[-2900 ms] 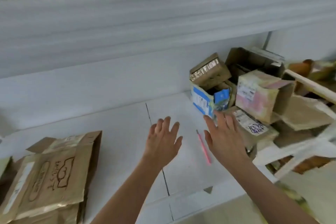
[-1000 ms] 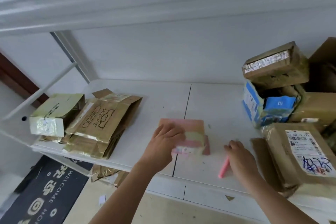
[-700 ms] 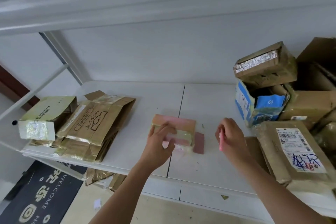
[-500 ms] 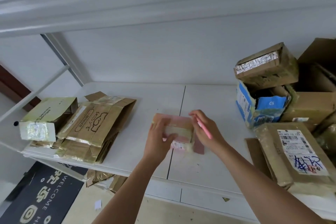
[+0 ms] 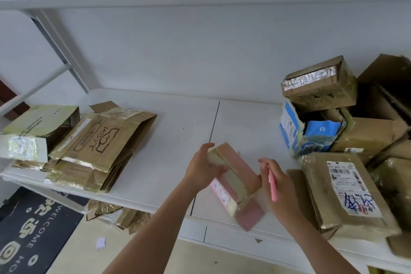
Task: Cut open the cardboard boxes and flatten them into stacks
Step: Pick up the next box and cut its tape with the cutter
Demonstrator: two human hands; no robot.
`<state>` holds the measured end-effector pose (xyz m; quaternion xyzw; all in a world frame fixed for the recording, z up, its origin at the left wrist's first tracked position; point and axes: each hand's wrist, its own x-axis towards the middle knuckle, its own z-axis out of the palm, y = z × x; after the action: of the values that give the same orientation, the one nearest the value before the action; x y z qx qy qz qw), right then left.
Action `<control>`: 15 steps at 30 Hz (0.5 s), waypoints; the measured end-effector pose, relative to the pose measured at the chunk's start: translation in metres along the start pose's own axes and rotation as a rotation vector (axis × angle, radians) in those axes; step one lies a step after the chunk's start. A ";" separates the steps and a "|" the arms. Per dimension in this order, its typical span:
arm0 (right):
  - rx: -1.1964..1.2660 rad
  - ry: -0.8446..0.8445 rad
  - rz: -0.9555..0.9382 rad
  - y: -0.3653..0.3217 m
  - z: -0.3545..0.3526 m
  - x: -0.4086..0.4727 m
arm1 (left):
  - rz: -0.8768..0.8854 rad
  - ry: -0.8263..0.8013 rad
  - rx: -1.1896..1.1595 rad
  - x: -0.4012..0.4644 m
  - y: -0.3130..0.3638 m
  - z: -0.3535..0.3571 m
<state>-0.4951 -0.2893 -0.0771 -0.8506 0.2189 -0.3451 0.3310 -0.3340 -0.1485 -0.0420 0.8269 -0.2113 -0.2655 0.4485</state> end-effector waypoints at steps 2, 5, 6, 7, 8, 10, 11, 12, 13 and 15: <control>0.029 0.050 0.024 0.008 -0.005 0.006 | -0.038 0.057 -0.028 -0.001 0.000 0.008; 0.203 0.062 0.139 -0.007 -0.013 0.027 | -0.069 0.072 -0.125 -0.001 -0.010 0.012; 0.281 0.006 0.197 -0.014 -0.012 0.035 | -0.072 0.072 -0.157 -0.003 -0.012 0.012; 0.364 -0.054 0.241 -0.022 -0.010 0.042 | -0.072 0.081 -0.183 -0.004 -0.015 0.012; 0.436 -0.094 0.264 -0.028 -0.006 0.048 | -0.071 0.090 -0.201 -0.006 -0.017 0.012; 0.517 -0.144 0.250 -0.040 0.005 0.059 | -0.076 0.116 -0.233 -0.009 -0.018 0.013; 0.540 -0.176 0.237 -0.044 0.012 0.062 | -0.077 0.127 -0.246 -0.010 -0.019 0.014; 0.555 -0.204 0.237 -0.046 0.019 0.064 | -0.076 0.131 -0.244 -0.010 -0.019 0.015; 0.566 -0.227 0.252 -0.048 0.025 0.065 | -0.072 0.137 -0.233 -0.011 -0.019 0.015; 0.564 -0.258 0.283 -0.046 0.035 0.064 | -0.062 0.153 -0.208 -0.013 -0.019 0.015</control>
<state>-0.4201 -0.2815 -0.0351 -0.7233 0.1870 -0.2321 0.6228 -0.3513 -0.1408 -0.0617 0.7998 -0.1219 -0.2359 0.5383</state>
